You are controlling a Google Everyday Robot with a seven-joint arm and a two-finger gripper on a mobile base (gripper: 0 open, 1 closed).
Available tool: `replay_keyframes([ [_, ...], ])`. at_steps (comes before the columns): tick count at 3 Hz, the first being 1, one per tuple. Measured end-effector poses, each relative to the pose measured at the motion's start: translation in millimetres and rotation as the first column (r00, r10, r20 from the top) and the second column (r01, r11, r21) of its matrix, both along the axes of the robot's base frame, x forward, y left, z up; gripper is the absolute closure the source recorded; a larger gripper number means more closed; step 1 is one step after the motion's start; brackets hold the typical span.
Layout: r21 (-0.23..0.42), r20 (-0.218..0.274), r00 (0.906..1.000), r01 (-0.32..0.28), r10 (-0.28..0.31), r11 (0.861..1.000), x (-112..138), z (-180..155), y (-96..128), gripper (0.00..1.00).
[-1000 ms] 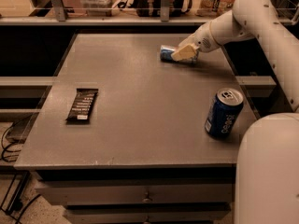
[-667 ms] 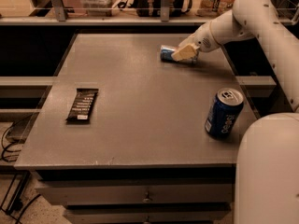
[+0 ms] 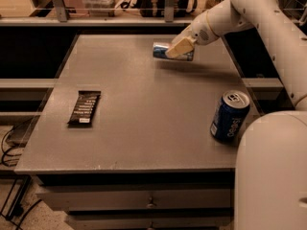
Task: Move redbull can near rxbar chocolate
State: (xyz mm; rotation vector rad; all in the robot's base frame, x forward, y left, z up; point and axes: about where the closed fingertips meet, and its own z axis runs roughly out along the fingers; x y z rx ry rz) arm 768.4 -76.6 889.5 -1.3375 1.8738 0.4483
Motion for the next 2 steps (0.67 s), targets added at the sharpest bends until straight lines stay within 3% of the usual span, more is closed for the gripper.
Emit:
replay_keyframes([
  [1,0.003,0.029,0.9985,-0.046,0.046,0.999,-1.7,19.3,20.3,1.00],
  [2,0.003,0.029,0.9985,-0.047,0.047,0.999,-1.8,19.1,20.5,1.00],
])
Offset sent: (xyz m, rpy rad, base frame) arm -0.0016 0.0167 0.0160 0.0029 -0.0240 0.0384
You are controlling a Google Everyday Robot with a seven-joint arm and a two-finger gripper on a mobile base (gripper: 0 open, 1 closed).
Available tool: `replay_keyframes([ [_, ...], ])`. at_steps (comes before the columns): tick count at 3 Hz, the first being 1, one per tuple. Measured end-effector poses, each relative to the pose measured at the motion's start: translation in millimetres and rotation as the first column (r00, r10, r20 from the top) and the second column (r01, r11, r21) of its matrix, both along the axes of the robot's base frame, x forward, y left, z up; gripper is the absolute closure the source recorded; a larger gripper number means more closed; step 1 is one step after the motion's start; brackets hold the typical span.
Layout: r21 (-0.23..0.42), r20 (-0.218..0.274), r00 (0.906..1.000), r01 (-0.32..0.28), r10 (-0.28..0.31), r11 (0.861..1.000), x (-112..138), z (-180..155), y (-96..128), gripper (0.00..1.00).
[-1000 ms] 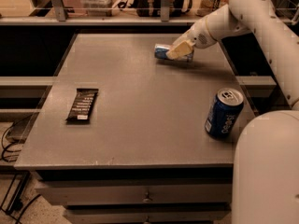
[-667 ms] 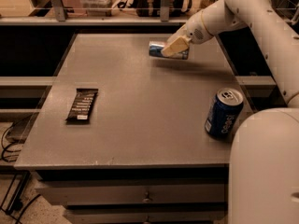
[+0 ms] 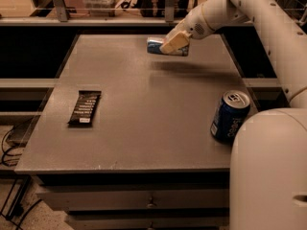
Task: Move redbull can near rxbar chocolate
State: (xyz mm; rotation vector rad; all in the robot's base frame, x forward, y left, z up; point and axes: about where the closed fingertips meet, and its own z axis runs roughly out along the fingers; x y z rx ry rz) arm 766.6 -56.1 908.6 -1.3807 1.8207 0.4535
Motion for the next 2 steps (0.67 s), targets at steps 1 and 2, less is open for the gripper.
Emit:
replay_keyframes([
  [1,-0.031,0.010,0.9998,-0.017,0.017,0.999,-4.4,-0.8,9.2,1.00],
  [2,-0.066,0.050,0.9960,-0.071,0.074,0.995,-25.1,9.6,33.1,1.00],
])
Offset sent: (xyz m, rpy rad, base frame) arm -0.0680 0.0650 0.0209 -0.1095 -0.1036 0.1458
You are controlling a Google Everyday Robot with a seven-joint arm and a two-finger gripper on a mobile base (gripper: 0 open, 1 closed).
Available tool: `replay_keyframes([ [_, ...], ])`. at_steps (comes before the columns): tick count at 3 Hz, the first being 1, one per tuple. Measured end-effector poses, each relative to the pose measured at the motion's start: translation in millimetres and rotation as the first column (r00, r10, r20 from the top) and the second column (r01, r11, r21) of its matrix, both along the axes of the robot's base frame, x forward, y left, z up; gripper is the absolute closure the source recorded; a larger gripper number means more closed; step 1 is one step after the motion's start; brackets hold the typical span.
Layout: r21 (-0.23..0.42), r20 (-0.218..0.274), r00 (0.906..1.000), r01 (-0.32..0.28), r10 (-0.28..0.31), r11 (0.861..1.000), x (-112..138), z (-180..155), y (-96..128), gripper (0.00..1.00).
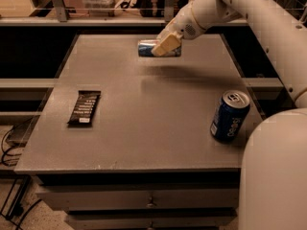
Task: Move redbull can near rxbar chocolate
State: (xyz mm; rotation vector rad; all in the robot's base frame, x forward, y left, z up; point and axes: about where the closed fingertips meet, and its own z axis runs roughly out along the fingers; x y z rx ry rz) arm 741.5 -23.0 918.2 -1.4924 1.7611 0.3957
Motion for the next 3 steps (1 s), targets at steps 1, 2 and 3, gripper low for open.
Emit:
replay_keyframes([
  [1,0.001,0.012,0.9978,-0.066,0.066,0.998,-27.6,2.4,25.7,1.00],
  [2,0.037,-0.010,0.9852,-0.171,0.171,0.985,-64.8,-7.3,65.2,1.00],
  [3,0.037,-0.010,0.9852,-0.171,0.171,0.985,-64.8,-7.3,65.3,1.00],
])
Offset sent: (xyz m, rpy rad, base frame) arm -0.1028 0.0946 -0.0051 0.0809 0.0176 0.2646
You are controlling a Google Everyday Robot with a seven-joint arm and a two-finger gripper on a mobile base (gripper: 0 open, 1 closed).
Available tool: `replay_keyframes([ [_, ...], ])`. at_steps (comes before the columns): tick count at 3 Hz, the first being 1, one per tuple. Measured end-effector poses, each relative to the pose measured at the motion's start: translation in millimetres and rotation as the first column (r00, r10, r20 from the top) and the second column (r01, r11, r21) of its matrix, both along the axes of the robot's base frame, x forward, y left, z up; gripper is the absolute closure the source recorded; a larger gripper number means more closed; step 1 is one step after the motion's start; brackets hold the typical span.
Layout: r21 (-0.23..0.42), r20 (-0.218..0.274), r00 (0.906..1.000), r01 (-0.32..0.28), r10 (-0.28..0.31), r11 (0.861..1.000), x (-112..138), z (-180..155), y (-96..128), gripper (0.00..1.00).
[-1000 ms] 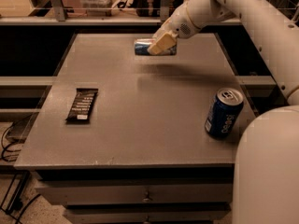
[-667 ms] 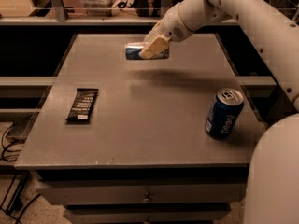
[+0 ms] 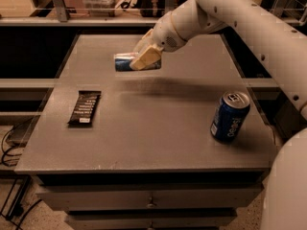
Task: Move redbull can near rxbar chocolate
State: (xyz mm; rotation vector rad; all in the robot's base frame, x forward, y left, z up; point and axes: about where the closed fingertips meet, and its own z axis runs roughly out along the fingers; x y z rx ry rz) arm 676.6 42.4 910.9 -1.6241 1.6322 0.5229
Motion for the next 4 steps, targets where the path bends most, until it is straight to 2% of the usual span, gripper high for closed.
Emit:
replay_keyframes([
  [1,-0.013,-0.025,0.9974,-0.068,0.068,0.998,-13.2,-10.1,21.7,1.00],
  [2,-0.006,-0.067,0.9905,-0.121,0.120,0.993,-28.8,-22.7,44.0,0.81],
  [3,0.027,-0.104,0.9878,-0.114,0.116,0.993,-37.3,-34.0,58.7,0.58],
  [4,0.070,-0.128,0.9878,-0.081,0.089,0.994,-35.5,-45.1,71.0,0.35],
])
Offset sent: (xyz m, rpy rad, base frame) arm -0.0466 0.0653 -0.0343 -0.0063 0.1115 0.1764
